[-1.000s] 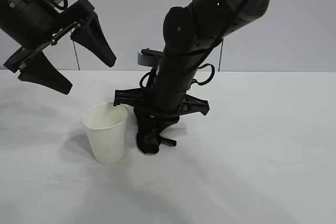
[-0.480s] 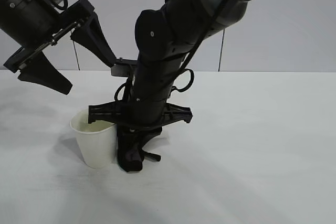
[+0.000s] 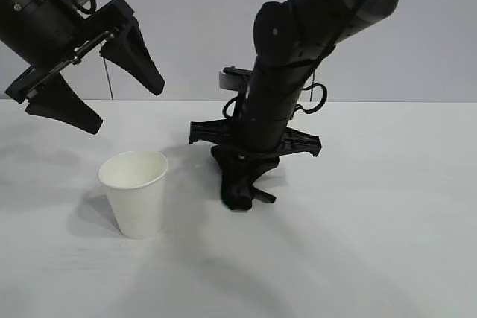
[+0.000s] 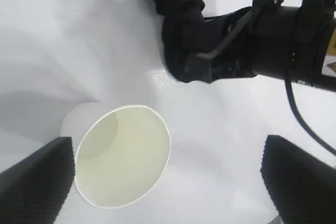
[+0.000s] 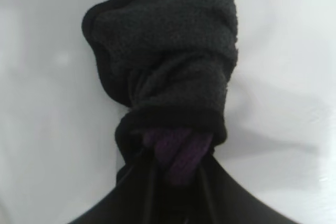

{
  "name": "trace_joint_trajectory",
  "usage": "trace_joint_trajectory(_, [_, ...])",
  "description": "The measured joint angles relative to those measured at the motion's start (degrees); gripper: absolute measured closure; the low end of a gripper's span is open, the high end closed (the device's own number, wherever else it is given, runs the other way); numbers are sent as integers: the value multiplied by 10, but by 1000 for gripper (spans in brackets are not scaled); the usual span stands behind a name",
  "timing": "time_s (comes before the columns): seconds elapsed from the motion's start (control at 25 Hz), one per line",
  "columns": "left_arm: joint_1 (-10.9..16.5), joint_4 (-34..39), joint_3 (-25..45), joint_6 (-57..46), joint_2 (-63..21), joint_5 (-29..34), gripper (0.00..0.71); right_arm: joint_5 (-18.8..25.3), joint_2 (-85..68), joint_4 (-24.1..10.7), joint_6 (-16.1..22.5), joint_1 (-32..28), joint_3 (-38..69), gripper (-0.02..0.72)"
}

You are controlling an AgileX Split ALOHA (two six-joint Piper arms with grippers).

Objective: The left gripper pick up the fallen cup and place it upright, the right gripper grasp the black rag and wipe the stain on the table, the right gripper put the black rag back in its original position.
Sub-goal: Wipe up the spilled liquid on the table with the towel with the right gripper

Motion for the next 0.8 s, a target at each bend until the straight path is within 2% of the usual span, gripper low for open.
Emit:
trace_joint_trajectory(0.2, [0,0,0,0,0,0,17,-3,1,10,0,48,0,605])
trace_joint_trajectory(0.36, [0,0,0,0,0,-1,17,-2,1,19,0,60,0,605])
trace_joint_trajectory(0.6, [0,0,0,0,0,-1,17,26,-1,26,0,30,0,605])
trace_joint_trajectory(0.8, [0,0,0,0,0,-1,17,62,-13,12,0,-8,1,605])
